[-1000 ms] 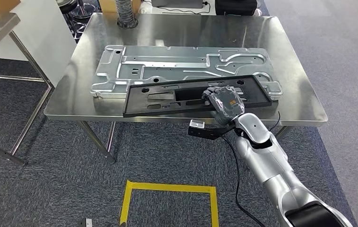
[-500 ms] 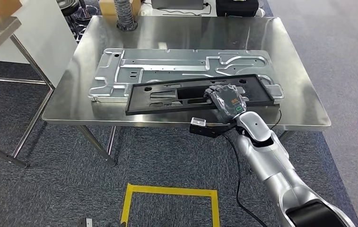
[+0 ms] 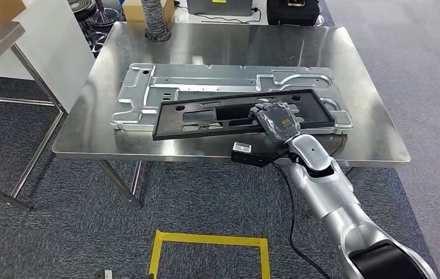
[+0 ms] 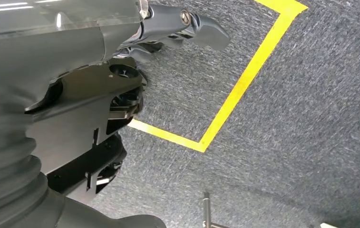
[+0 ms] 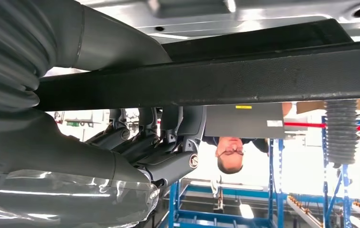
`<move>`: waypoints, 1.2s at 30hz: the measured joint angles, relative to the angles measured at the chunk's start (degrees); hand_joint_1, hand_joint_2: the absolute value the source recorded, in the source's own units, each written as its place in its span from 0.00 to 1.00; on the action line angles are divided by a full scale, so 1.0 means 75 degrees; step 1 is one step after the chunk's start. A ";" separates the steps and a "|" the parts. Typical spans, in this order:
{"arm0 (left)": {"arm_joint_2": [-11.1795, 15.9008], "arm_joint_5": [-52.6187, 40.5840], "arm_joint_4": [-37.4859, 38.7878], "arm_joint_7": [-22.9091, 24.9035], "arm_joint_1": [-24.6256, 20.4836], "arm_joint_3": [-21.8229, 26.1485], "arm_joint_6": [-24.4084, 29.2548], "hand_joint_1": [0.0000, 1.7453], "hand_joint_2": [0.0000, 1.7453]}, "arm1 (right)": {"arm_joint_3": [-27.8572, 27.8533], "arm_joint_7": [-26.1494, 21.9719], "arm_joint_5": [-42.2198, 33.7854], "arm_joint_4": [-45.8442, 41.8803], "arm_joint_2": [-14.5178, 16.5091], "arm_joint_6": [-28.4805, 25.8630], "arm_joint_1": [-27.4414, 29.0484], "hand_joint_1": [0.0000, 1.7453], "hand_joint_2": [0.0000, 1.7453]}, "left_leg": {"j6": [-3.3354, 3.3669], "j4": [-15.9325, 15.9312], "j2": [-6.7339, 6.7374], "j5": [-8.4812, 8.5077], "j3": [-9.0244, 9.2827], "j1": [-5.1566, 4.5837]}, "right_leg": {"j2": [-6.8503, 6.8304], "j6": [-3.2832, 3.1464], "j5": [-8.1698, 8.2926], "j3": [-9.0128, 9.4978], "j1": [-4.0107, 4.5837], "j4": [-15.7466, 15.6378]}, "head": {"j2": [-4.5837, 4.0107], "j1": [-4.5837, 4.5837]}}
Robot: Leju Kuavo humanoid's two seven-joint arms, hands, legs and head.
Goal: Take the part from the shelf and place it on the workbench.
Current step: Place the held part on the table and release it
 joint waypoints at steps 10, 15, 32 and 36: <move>-0.0007 0.0003 0.0000 0.0014 -0.0007 0.0000 -0.0004 0.00 1.00 | -0.0015 -0.0006 -0.0020 0.0176 -0.0012 -0.0077 -0.0028 1.00 1.00 | 0.0050 0.0039 -0.0027 -0.0191 0.0175 -0.0016 | -0.0021 0.0005 0.0269 -0.0545 0.0006 0.0473 | -0.0001 0.0030; -0.0001 0.0006 0.0000 0.0019 -0.0006 0.0000 0.0007 0.00 1.00 | -0.0018 -0.0004 -0.0027 0.0221 -0.0015 -0.0090 -0.0053 1.00 1.00 | -0.0125 0.0081 -0.0015 -0.0319 0.0193 -0.0047 | -0.0017 -0.0187 0.0330 -0.0316 0.0016 -0.0017 | 0.0000 0.0010; -0.0004 -0.0006 0.0000 0.0007 -0.0004 -0.0001 0.0033 0.00 1.00 | -0.0063 0.0017 -0.0027 0.0277 -0.0007 -0.0077 -0.0073 1.00 1.00 | 0.0070 -0.0100 0.0008 0.0030 0.0075 -0.0015 | 0.0009 -0.0003 -0.0190 -0.0144 0.0034 0.0355 | 0.0000 -0.0001; -0.0006 -0.0012 0.0000 0.0004 -0.0016 -0.0006 0.0026 0.00 1.00 | -0.0110 0.0021 -0.0014 0.0274 -0.0026 -0.0079 0.0031 1.00 1.00 | 0.0128 -0.0105 0.0006 -0.0019 0.0112 -0.0008 | 0.0006 0.0112 -0.0794 -0.1164 -0.0016 0.2134 | -0.0001 0.0011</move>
